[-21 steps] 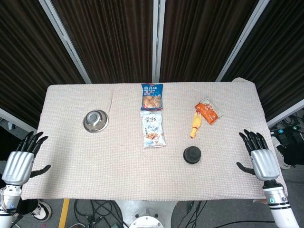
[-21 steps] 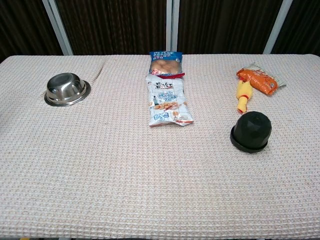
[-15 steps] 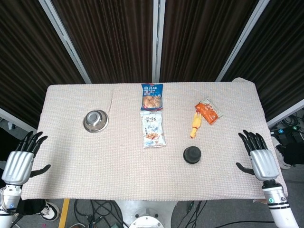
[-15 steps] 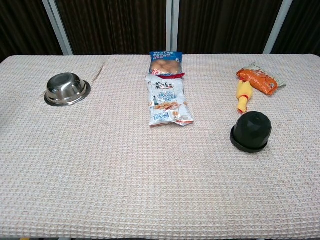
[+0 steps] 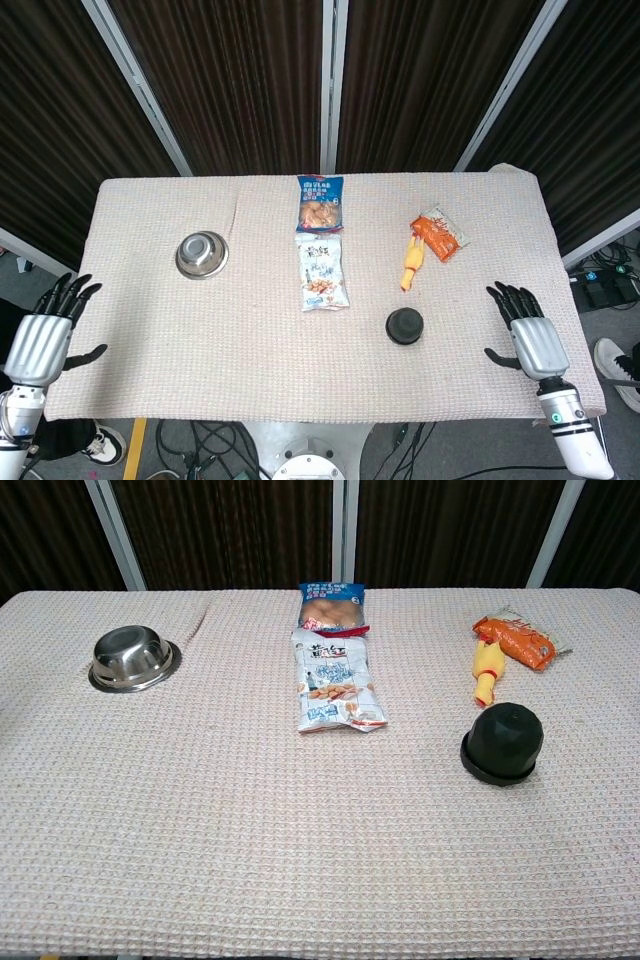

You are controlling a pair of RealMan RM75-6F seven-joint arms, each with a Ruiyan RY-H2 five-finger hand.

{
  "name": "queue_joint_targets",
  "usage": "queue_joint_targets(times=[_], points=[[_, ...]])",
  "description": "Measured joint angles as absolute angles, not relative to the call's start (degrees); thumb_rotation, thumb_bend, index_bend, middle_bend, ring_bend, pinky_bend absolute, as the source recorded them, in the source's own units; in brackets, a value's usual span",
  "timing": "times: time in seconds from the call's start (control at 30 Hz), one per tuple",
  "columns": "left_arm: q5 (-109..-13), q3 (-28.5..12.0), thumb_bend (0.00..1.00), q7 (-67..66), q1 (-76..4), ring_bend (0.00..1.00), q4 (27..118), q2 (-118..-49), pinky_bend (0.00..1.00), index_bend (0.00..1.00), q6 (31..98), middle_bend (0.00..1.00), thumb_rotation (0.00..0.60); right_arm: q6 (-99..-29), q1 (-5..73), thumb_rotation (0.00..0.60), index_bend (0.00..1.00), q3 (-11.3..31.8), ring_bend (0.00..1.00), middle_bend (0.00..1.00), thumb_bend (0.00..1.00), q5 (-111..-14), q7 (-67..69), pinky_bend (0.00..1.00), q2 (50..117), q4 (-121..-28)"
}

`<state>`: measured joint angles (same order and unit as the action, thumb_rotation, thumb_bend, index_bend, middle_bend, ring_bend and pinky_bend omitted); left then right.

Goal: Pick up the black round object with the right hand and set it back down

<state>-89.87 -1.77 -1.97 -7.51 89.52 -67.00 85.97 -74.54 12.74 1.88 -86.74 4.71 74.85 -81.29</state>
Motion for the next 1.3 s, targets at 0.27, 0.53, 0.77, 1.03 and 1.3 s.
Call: queue_joint_targets(times=[0.27, 0.53, 0.77, 1.03, 1.3], points=[[-89.91, -1.41, 0.06, -0.39, -6.82, 0.0, 87.83, -67.76, 0.18, 0.14, 86.75, 0.08, 0.6, -69.14, 15.62, 0.6, 0.0, 1.73, 0.0, 0.04, 0.04, -86.1, 5.42, 0.0, 78.11, -78.75], [-89.52, -1.31, 0.06, 1.39, -6.64, 0.0, 85.84, -67.93, 0.18, 0.14, 86.52, 0.08, 0.6, -64.61, 18.11, 0.6, 0.0, 1.78, 0.0, 0.06, 0.04, -85.1, 9.36, 0.0, 80.6, -78.42], [-89.26, -1.24, 0.06, 2.56, -6.54, 0.0, 84.36, -68.23, 0.18, 0.14, 86.31, 0.08, 0.6, -62.24, 20.09, 0.6, 0.0, 2.82, 0.0, 0.08, 0.03, -83.6, 10.87, 0.0, 83.52, -77.49], [-89.17, -1.29, 0.06, 3.43, -6.29, 0.0, 83.72, -67.82, 0.18, 0.14, 86.66, 0.08, 0.6, -59.51, 22.19, 0.6, 0.0, 3.25, 0.0, 0.1, 0.03, -82.35, 9.4, 0.0, 86.27, -77.05], [-88.99, -1.51, 0.06, 4.4, -6.39, 0.0, 83.31, -67.71, 0.18, 0.14, 86.51, 0.08, 0.6, -58.6, 23.49, 0.6, 0.0, 3.74, 0.0, 0.12, 0.05, -81.31, 7.04, 0.0, 88.21, -76.99]])
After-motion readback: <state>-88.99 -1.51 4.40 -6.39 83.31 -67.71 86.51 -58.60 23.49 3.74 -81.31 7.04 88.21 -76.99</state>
